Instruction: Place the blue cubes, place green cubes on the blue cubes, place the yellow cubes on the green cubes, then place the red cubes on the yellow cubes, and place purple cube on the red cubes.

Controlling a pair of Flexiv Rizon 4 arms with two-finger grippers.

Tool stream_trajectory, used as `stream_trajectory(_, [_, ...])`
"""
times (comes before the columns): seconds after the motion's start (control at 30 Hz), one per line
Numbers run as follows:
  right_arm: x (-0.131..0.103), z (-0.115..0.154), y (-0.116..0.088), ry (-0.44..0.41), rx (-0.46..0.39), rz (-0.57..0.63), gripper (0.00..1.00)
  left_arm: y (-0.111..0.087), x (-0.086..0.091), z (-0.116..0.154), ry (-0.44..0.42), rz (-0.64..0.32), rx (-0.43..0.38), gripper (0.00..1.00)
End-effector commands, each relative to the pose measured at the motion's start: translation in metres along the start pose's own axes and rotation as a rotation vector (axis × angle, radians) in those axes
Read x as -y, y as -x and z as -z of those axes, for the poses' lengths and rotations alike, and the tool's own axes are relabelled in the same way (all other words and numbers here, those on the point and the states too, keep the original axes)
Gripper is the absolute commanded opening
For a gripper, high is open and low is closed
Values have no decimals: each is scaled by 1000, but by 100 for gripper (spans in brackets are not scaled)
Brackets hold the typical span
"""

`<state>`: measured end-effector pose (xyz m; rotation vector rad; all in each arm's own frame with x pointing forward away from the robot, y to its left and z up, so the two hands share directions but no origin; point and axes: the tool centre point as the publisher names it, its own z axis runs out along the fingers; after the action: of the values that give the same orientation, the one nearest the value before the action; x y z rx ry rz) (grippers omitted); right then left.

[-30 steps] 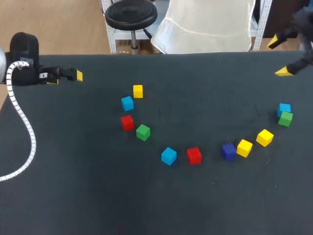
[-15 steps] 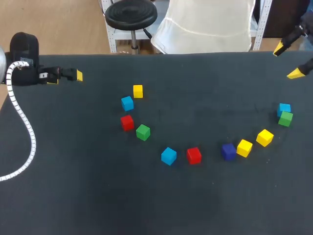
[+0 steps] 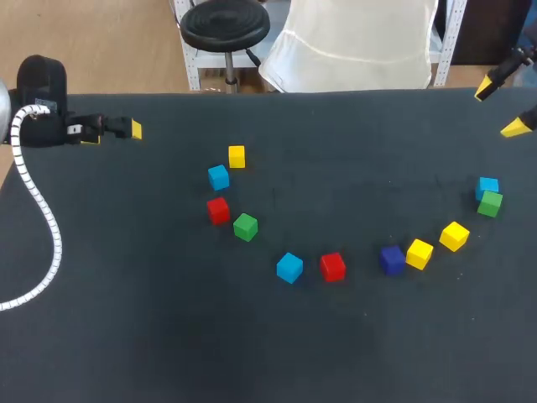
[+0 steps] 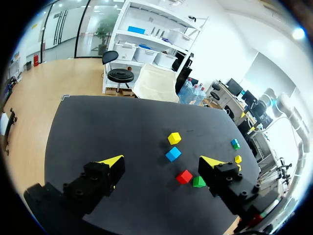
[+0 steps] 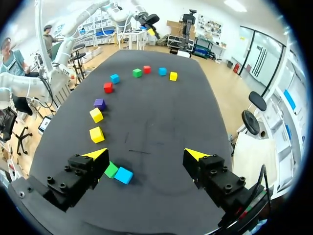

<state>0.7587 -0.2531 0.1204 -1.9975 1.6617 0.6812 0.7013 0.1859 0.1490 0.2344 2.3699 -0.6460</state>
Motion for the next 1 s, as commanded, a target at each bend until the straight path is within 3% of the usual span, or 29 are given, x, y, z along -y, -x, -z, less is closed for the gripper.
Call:
stream_trajectory(0.03, [-1, 0, 3, -3, -5, 0, 100, 7, 1, 6, -55, -170, -7, 100])
stream_trajectory(0.1, [-1, 0, 3, -3, -5, 0, 100, 12, 6, 15, -187, -358, -27, 100])
stream_trajectory(0.13, [-1, 0, 3, -3, -5, 0, 100, 12, 11, 23, -300, -488, -57, 100])
stream_trajectory(0.23, [-1, 0, 3, -3, -5, 0, 100, 8, 23, 37, -485, -804, -187, 100])
stream_trajectory(0.37, [-1, 0, 3, -3, -5, 0, 100, -10, 39, 45, -596, -1096, -382, 100])
stream_trajectory(1.0, [-1, 0, 3, -3, -5, 0, 100, -10, 39, 45, -596, -1096, -382, 100])
